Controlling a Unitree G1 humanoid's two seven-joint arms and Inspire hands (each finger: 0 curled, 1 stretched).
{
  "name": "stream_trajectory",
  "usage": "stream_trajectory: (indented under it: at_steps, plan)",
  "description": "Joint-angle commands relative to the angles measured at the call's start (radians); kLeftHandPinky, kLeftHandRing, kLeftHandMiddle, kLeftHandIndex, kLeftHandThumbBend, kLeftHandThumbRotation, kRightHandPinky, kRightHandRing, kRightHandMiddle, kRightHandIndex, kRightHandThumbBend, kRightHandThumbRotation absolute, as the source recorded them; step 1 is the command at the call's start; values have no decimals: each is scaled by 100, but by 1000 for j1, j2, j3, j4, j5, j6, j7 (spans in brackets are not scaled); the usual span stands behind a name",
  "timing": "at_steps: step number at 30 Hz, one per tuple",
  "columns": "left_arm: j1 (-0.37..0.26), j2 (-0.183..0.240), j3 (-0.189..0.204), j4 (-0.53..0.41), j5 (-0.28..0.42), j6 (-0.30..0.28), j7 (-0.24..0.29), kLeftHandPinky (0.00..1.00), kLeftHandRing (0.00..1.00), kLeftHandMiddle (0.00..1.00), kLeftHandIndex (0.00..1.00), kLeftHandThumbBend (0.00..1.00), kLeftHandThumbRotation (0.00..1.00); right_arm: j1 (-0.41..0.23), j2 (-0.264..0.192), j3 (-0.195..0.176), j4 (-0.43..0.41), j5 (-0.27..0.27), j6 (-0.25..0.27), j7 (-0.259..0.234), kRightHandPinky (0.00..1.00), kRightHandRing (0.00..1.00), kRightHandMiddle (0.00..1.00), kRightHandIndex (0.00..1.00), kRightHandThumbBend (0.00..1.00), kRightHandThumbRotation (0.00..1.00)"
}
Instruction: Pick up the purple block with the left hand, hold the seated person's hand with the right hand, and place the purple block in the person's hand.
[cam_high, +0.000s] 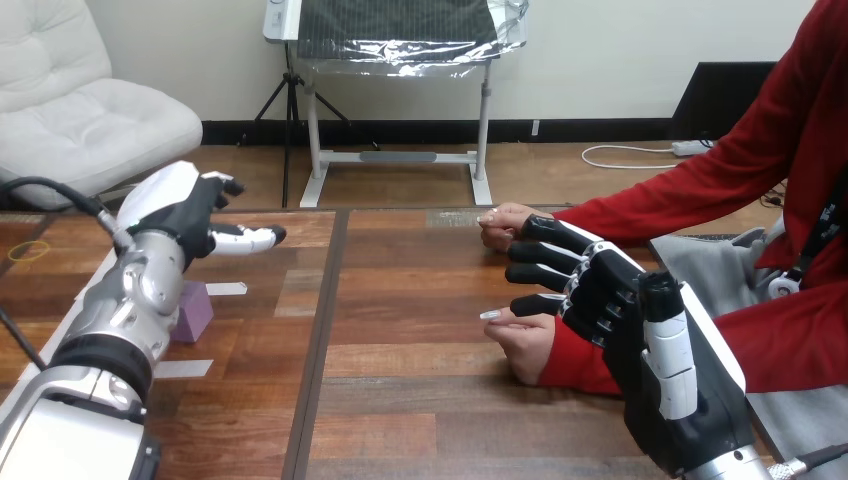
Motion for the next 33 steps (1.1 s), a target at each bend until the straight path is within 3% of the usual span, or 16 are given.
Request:
stream_trajectory:
  at_steps: [1,33]
  plan:
    - [-55,39,-18,8,5,9,13,79,85,85,85,69,42,-71,7,-6,-9,3,-26,-3,67,77,79,80,85,100]
    - [-13,42,-72,28,14,30,54,73,81,82,82,76,35,-67,11,-3,-20,9,-29,-3,65,75,77,79,87,100]
